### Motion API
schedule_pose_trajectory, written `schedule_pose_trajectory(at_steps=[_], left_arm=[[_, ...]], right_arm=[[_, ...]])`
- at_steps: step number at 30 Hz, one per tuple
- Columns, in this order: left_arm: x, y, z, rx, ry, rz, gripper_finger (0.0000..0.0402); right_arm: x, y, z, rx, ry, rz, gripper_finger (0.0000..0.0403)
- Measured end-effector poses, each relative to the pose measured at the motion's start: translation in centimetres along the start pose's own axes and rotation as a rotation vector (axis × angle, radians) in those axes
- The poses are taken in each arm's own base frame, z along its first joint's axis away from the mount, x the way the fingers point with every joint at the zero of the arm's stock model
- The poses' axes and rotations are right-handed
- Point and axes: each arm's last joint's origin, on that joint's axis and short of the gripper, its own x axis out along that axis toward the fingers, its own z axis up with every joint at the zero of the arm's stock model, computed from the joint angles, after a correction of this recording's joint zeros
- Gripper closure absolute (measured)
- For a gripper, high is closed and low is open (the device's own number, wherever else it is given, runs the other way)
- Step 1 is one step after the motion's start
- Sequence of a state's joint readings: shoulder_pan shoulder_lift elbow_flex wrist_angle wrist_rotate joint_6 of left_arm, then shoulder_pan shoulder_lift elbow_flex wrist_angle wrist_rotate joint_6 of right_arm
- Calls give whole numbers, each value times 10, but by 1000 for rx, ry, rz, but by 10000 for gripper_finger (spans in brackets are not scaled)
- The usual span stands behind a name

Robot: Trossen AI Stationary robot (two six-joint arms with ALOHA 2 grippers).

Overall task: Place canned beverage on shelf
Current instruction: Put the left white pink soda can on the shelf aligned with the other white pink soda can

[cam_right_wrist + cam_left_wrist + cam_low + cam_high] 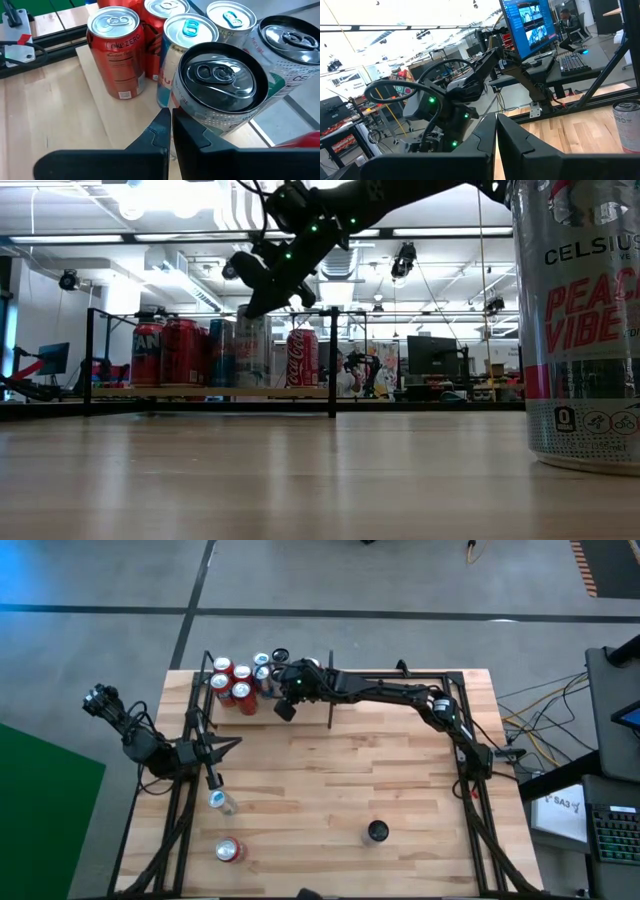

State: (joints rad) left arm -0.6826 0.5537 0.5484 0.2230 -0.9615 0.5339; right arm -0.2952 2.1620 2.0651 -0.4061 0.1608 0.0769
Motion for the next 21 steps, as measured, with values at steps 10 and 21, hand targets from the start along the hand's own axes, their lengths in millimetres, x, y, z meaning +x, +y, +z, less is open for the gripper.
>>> schedule_pose_trajectory(at_steps=[10,21], left_arm=[[0,0,0,0,0,0,402],[0,0,0,0,0,0,402]], right_arm=[[1,-4,0,-14,-1,-10,394],[2,-6,0,-22,-16,-15,394]])
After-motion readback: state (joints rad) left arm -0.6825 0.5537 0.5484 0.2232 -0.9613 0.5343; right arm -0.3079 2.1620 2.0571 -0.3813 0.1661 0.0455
